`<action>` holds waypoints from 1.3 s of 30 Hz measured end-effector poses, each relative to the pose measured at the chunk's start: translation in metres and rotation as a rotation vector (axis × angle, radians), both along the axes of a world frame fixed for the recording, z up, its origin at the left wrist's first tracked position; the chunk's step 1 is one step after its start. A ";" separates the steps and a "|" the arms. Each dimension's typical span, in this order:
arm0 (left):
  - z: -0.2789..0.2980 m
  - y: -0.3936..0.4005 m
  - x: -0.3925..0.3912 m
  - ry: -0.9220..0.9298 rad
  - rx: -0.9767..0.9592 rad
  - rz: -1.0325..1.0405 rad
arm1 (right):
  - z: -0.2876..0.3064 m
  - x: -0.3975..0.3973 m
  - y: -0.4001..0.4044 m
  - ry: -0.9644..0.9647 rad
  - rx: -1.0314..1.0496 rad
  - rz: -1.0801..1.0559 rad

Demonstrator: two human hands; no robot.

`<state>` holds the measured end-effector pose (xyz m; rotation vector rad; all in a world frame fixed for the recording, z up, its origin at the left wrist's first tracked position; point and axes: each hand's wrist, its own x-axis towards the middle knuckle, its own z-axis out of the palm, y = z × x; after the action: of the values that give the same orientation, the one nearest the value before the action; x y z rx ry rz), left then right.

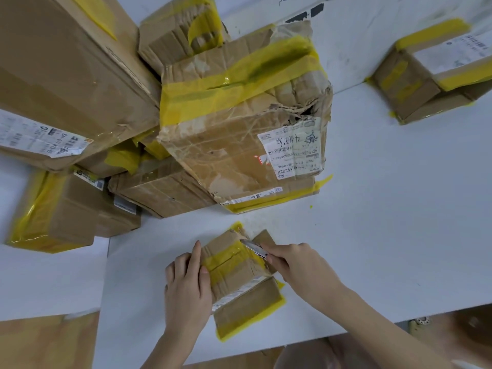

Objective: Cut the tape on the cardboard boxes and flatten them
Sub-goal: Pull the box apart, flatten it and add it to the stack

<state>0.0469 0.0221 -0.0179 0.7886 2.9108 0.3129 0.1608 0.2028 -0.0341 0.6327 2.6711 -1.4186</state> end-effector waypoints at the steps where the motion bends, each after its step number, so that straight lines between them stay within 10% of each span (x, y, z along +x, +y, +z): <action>1: 0.000 0.000 0.000 -0.004 0.002 0.000 | 0.000 0.002 -0.002 -0.006 0.017 0.003; 27: 0.016 -0.012 -0.035 -0.197 -0.248 0.001 | 0.003 0.045 0.007 -0.017 -0.101 -0.046; 34: 0.028 -0.035 -0.028 -0.841 0.141 0.421 | 0.021 0.027 0.003 -0.012 -0.396 -0.127; 39: 0.009 -0.030 0.010 -0.713 0.666 0.585 | 0.020 -0.006 -0.038 0.019 -0.444 -0.058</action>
<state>0.0572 -0.0082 -0.0091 -0.1741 2.2453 1.3336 0.1548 0.1648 -0.0139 0.6528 2.2422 -1.9518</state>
